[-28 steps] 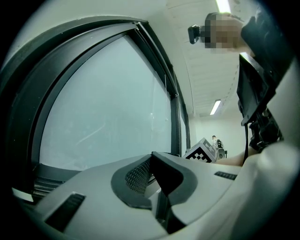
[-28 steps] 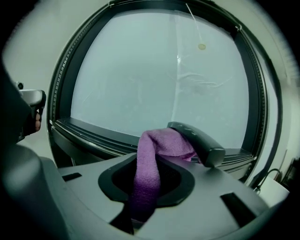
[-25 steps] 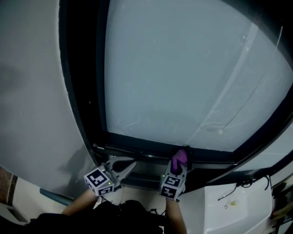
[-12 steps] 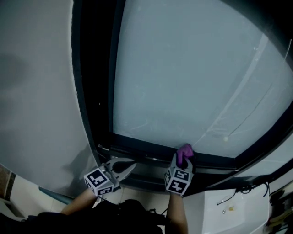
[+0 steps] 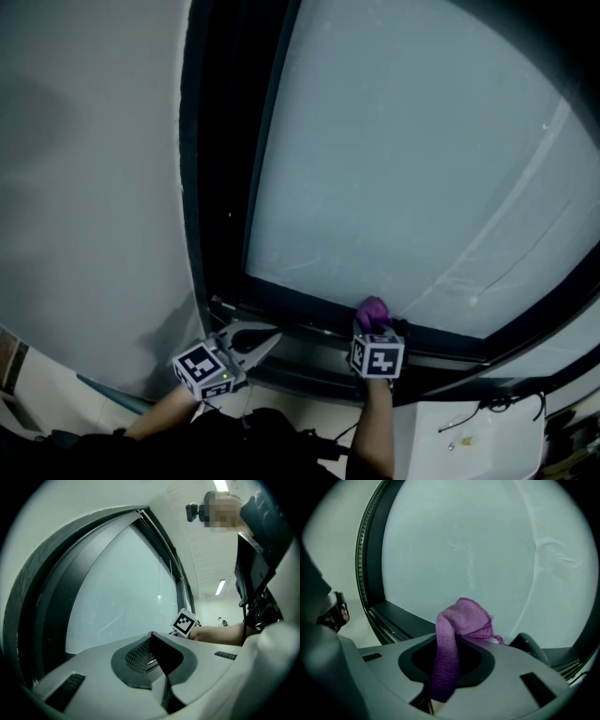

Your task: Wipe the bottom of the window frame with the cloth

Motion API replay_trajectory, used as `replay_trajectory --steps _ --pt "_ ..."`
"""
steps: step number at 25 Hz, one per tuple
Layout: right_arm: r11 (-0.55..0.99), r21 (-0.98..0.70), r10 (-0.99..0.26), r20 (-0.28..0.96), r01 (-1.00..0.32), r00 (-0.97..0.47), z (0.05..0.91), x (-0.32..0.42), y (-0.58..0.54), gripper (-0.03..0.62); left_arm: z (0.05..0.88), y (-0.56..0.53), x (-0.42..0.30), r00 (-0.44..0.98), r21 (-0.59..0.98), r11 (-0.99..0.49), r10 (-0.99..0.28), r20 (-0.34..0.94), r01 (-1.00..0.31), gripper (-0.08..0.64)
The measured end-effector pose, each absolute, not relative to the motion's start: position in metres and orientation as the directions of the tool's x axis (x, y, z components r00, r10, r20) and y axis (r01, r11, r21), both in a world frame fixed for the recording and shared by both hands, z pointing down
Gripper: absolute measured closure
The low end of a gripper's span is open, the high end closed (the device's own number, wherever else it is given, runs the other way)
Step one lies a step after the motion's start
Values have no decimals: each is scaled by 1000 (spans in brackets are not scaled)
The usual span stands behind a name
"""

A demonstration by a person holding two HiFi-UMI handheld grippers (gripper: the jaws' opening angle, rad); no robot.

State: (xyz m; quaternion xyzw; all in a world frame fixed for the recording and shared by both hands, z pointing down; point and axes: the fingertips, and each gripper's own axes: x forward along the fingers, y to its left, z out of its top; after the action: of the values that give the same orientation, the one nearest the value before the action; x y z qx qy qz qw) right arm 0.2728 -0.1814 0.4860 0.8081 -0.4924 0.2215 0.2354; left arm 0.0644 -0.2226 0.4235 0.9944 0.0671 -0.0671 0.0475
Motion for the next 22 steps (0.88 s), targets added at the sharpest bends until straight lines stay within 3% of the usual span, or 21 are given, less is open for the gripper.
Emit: replay_trajectory --steps 16,22 --pt "-275 241 -667 650 -931 366 490 244 -214 508 425 -225 27 988 66 -993 93 -125 102 555" --pt "-149 280 -679 669 -948 304 492 224 -231 508 429 -229 17 992 76 -997 -20 -125 -11 555"
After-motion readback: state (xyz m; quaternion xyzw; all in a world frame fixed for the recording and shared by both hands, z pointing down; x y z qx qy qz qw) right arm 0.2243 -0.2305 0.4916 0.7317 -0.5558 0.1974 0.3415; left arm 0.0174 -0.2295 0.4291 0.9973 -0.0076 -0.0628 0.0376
